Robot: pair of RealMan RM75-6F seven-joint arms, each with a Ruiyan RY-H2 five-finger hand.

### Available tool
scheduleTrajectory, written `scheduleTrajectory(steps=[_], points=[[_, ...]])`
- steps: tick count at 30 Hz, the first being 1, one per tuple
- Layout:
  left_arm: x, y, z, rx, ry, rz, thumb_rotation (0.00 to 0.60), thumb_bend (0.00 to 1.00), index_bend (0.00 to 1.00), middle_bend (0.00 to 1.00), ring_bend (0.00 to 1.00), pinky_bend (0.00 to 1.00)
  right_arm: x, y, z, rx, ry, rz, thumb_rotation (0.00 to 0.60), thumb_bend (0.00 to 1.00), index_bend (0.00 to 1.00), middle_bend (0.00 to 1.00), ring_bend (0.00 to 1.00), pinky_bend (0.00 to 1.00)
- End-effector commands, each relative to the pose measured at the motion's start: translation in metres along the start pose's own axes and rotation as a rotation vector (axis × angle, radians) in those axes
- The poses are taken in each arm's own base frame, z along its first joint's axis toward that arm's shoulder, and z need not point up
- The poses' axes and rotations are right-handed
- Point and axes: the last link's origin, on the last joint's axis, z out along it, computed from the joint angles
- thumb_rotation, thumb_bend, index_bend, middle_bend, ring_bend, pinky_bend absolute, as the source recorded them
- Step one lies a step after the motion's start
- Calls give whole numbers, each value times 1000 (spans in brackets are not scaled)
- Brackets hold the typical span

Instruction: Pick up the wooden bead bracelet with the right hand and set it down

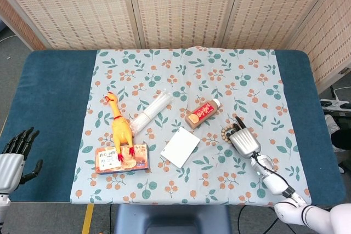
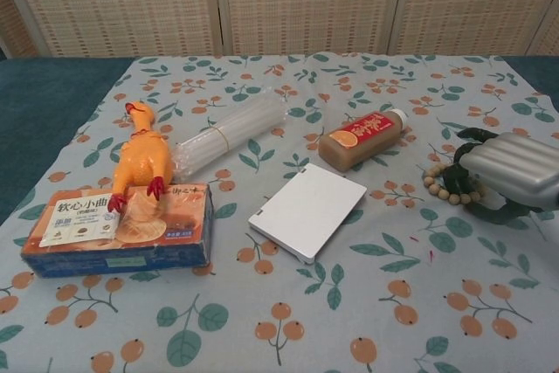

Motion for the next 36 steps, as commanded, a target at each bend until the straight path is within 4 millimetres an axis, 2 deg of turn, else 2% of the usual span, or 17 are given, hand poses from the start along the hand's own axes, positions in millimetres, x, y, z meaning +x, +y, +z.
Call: scheduleTrajectory(steps=[1, 6, 9, 14, 19, 22, 25, 29, 36], points=[[-1, 1, 1, -8, 0, 1, 600, 456, 0, 0, 0, 140, 6, 2, -1, -14, 47, 51, 600, 422, 713, 626, 294, 0], [-1, 2, 0, -9, 3, 5, 600, 456, 0, 0, 0, 140, 26, 10, -3, -58, 123, 280, 600, 466, 749, 654, 344, 0], [-2, 2, 0, -7, 2, 9, 600, 457, 0, 0, 0, 140, 38, 14, -2, -82, 110, 515, 600, 477, 750, 654, 345, 0], [-3, 4, 0, -7, -2, 13, 600, 457, 0, 0, 0, 140, 64, 6, -5, -85, -9, 1097, 600, 484, 749, 654, 345, 1], [-4, 4, 0, -9, -5, 15, 600, 456, 0, 0, 0, 140, 92, -4, -9, -104, -195, 1780, 600, 527, 742, 654, 345, 18], [-4, 4, 1, -7, -7, 12, 600, 456, 0, 0, 0, 140, 97, -10, -9, -146, -303, 2071, 600, 559, 707, 654, 345, 87], [-5, 4, 1, -8, -11, 11, 600, 455, 0, 0, 0, 140, 92, -20, -13, -155, -397, 2181, 600, 585, 635, 654, 345, 132], [-5, 4, 1, -9, -16, 9, 600, 455, 0, 0, 0, 140, 82, -33, -20, -150, -477, 2208, 600, 584, 533, 640, 343, 141], [-5, 3, 2, -6, -16, -1, 600, 456, 0, 0, 0, 140, 79, -35, -22, -84, -435, 2205, 598, 584, 431, 591, 310, 173]])
